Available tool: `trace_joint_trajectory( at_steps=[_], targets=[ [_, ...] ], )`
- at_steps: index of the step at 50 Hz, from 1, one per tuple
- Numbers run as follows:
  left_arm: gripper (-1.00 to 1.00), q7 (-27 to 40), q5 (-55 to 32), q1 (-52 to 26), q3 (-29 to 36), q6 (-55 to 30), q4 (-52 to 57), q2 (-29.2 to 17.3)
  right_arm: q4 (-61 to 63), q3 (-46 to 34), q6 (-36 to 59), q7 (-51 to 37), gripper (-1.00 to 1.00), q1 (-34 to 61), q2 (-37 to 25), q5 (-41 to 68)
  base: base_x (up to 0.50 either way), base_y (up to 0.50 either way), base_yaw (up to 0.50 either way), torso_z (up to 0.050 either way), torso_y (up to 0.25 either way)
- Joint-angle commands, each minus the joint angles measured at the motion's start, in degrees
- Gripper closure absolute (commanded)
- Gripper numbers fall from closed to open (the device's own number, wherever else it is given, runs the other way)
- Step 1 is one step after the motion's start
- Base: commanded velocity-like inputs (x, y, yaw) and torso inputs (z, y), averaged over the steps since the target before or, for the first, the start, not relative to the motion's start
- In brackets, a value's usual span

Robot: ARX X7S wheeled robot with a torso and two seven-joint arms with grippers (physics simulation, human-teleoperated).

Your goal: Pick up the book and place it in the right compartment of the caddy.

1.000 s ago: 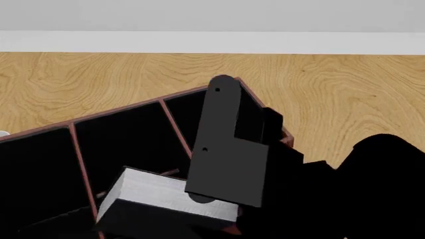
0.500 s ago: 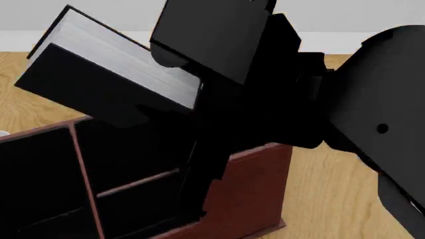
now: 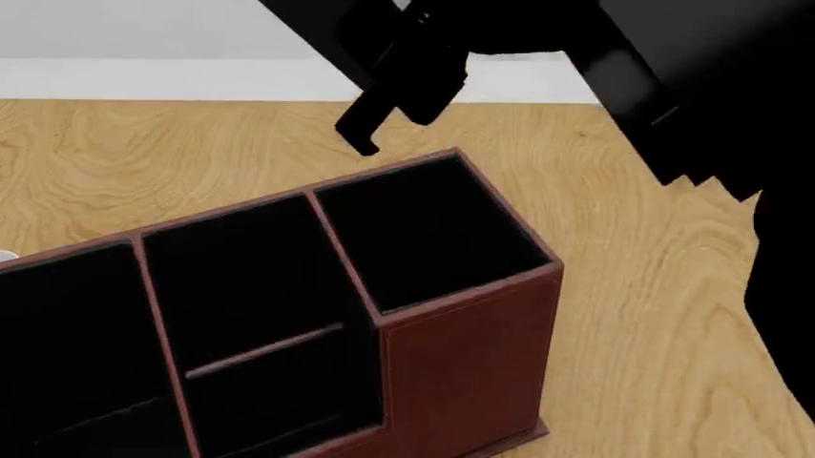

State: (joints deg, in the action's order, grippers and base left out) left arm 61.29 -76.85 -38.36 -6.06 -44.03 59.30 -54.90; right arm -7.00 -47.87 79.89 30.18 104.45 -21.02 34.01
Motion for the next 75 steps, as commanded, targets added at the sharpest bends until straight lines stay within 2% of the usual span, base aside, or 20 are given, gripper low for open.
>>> trace_joint_trajectory(
  at_steps=[1,10,20,53,75],
  targets=[
    [-1.0,-0.48,1.1,0.26,1.27,1.18,-0.41,0.06,-16.12,-13.31,-3.92,5.68,1.0,6.79,5.56,-7.51,0.0,0.0,0.0,0.0,0.0],
    [-1.0,-1.05,2.17,0.83,1.64,1.71,-0.83,0.01,-18.28,-19.09,-7.02,8.64,1.0,5.8,6.34,-8.85,0.0,0.0,0.0,0.0,0.001],
    [-1.0,-1.95,3.84,2.88,1.27,2.77,-0.98,0.07,-19.81,-21.3,-8.55,8.41,1.0,2.85,7.11,-9.55,0.0,0.0,0.0,0.0,0.001],
    [-1.0,-1.56,4.76,6.29,0.26,5.71,-0.5,-1.38,-18.71,-20.54,-10.31,4.64,1.0,-6.69,7.61,-8.31,0.0,0.0,0.0,0.0,0.002],
    [-1.0,-1.44,5.73,5.27,2.64,6.02,-1.25,-1.31,-25.76,-21.47,-15.3,2.55,1.0,-11.17,8.48,-10.21,0.0,0.0,0.0,0.001,0.001]
  ],
)
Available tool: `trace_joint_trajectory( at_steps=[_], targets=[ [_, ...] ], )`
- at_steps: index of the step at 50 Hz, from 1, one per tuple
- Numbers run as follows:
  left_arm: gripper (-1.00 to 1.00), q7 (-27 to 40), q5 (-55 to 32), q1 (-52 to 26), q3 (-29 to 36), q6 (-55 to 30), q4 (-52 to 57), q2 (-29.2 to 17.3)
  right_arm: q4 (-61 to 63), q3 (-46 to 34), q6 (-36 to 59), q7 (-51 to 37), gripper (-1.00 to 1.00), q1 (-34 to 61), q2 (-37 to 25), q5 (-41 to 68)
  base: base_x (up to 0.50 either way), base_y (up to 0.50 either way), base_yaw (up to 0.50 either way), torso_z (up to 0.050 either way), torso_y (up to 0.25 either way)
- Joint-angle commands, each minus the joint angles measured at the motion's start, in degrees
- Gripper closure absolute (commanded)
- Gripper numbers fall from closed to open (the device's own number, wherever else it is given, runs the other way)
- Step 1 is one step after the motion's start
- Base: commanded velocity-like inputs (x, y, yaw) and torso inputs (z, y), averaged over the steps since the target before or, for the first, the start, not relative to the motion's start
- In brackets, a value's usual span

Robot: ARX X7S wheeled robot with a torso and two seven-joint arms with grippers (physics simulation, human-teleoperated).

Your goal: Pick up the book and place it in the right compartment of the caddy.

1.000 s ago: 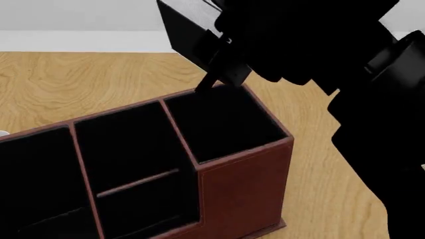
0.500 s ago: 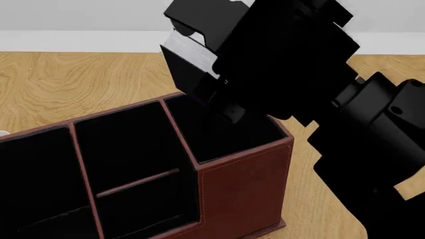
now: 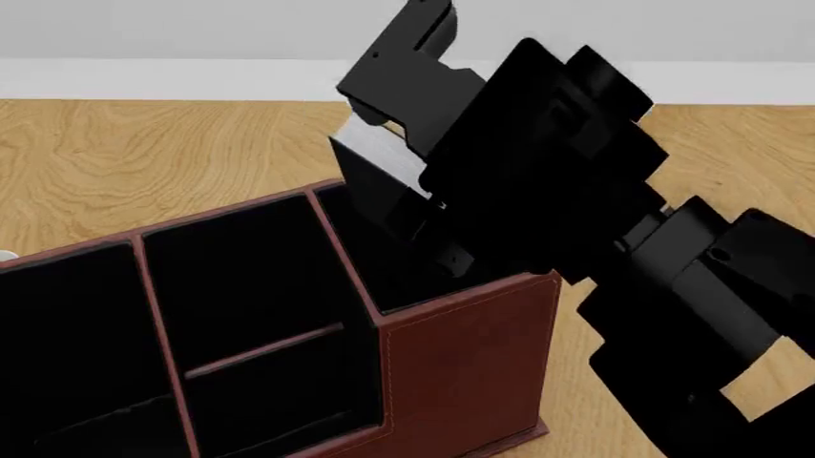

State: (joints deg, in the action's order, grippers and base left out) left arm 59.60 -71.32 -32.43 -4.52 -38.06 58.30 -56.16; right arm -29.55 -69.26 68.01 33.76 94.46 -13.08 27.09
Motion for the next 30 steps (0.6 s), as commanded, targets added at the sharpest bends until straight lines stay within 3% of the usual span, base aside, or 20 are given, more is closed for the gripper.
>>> trace_joint_trajectory(
  at_steps=[1,30],
  targets=[
    [-1.0,0.32,0.16,-0.72,1.16,0.06,-0.25,-0.09,-3.35,-0.22,-3.78,-1.12,1.0,-1.43,0.56,-3.44,0.0,0.0,0.0,0.0,0.0],
    [-1.0,0.67,-0.06,-1.59,2.32,0.32,-0.94,-1.13,-14.35,-0.99,-13.99,-1.95,1.0,-4.99,4.84,-5.81,0.0,0.0,0.0,0.0,0.001]
  ],
)
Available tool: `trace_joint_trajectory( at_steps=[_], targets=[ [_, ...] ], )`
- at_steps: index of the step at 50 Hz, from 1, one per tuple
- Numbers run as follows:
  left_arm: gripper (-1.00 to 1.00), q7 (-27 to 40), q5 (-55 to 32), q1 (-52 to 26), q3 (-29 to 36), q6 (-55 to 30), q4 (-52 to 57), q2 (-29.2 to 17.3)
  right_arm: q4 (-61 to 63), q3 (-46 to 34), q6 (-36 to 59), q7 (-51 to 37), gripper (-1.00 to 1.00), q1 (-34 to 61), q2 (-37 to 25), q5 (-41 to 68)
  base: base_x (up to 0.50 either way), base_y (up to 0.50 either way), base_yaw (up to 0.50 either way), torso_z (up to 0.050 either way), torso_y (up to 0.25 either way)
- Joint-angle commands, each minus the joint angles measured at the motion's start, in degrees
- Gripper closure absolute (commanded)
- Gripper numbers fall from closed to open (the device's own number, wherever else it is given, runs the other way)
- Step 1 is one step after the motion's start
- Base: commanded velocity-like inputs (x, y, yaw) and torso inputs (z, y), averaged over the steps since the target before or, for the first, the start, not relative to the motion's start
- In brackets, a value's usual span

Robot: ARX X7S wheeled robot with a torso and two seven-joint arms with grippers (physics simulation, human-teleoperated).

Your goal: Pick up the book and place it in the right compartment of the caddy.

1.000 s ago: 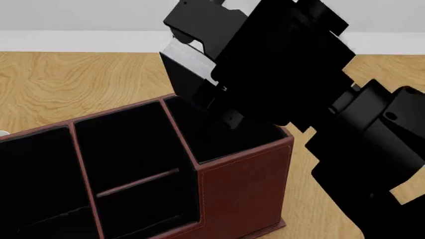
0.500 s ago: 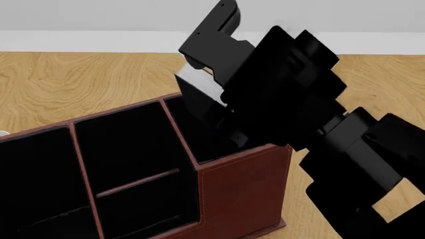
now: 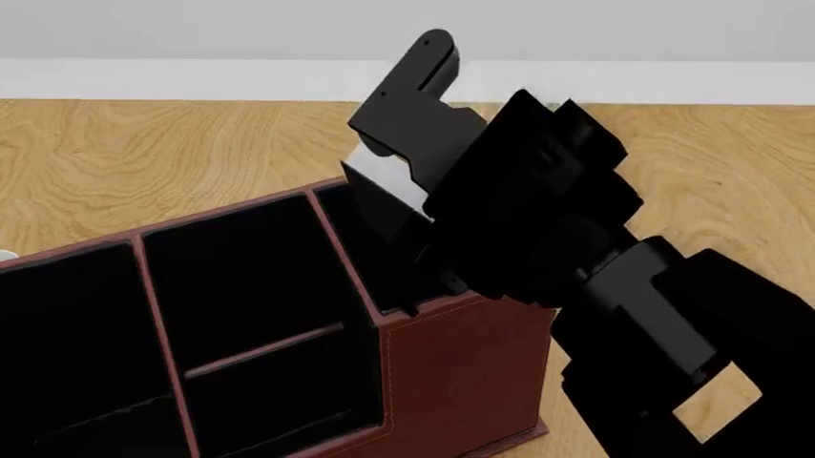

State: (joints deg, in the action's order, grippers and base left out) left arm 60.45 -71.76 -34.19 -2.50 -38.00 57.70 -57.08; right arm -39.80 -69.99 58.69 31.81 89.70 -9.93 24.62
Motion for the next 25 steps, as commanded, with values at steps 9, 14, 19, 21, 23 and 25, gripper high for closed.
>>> trace_joint_trajectory(
  at_steps=[9,14,19,21,23,25],
  targets=[
    [-1.0,-0.63,1.31,1.3,0.22,0.79,-0.58,-0.16,-7.73,-1.03,-7.59,0.66,1.0,-1.05,2.99,-4.04,0.0,0.0,0.0,0.001,0.0],
    [-1.0,-0.76,1.63,1.98,0.0,1.13,-0.61,-0.24,-8.88,-1.25,-8.26,0.71,1.0,-1.5,3.7,-4.19,0.0,0.0,0.01,0.0,0.0],
    [-1.0,-0.93,2.04,2.97,-0.36,1.6,-0.58,-0.31,-9.99,-1.54,-8.85,0.66,1.0,-2.01,4.28,-4.4,0.0,0.0,0.01,0.0,0.0],
    [-1.0,-0.95,2.12,3.47,-0.64,1.84,-0.52,-0.4,-9.99,-1.61,-8.85,0.58,1.0,-2.27,4.28,-4.4,0.0,0.0,0.01,0.0,0.0],
    [-1.0,-1.04,2.29,3.78,-0.73,2.0,-0.51,-0.41,-9.85,-1.7,-8.72,0.43,1.0,-2.61,4.25,-4.39,0.01,0.0,0.01,0.0,0.0],
    [-1.0,-1.05,2.41,4.15,-0.92,2.2,-0.46,-0.47,-9.51,-1.85,-8.7,0.48,1.0,-3.0,3.99,-4.37,0.0,0.0,0.01,0.0,0.0]
  ],
)
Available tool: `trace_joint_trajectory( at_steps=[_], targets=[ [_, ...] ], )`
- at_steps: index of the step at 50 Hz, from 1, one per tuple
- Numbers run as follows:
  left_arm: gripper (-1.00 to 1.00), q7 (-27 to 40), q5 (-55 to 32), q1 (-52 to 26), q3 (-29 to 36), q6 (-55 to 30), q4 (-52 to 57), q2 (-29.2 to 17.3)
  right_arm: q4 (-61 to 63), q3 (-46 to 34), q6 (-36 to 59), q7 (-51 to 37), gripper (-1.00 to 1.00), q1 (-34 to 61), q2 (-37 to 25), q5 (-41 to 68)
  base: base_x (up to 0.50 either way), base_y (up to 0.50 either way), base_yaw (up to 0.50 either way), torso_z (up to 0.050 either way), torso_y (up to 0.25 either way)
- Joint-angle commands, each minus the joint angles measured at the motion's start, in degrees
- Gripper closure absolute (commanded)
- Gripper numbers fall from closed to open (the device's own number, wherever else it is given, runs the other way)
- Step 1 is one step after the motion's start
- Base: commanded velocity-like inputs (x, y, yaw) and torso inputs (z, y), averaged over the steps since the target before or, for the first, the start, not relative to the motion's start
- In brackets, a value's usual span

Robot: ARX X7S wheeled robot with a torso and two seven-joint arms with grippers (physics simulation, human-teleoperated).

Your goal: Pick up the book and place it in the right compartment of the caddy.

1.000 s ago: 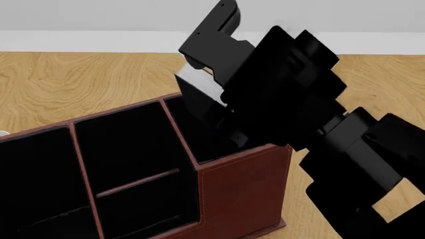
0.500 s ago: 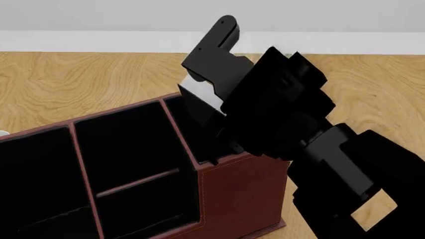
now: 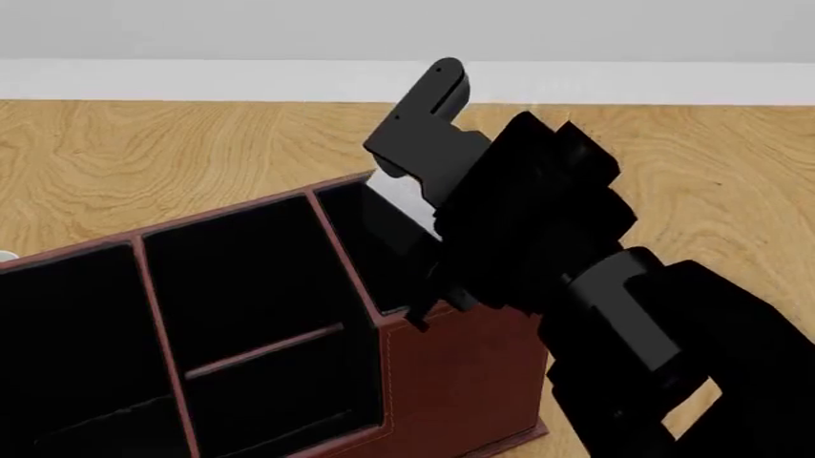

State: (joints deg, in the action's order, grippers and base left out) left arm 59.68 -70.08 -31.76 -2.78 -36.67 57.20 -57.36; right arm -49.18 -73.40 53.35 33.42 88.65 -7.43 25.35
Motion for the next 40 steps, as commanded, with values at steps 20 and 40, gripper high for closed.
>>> trace_joint_trajectory(
  at_steps=[20,40],
  targets=[
    [-1.0,-0.53,1.57,3.25,-0.93,2.0,0.06,-0.35,-2.03,1.57,-4.93,-1.64,-1.0,-1.78,2.33,-5.41,0.0,0.0,0.01,0.0,0.0],
    [-1.0,0.18,0.87,2.99,-1.05,2.67,0.46,-1.11,5.52,2.42,-0.62,-2.72,-1.0,-0.69,-0.64,-4.18,0.0,0.0,0.01,-0.002,0.0]
  ],
)
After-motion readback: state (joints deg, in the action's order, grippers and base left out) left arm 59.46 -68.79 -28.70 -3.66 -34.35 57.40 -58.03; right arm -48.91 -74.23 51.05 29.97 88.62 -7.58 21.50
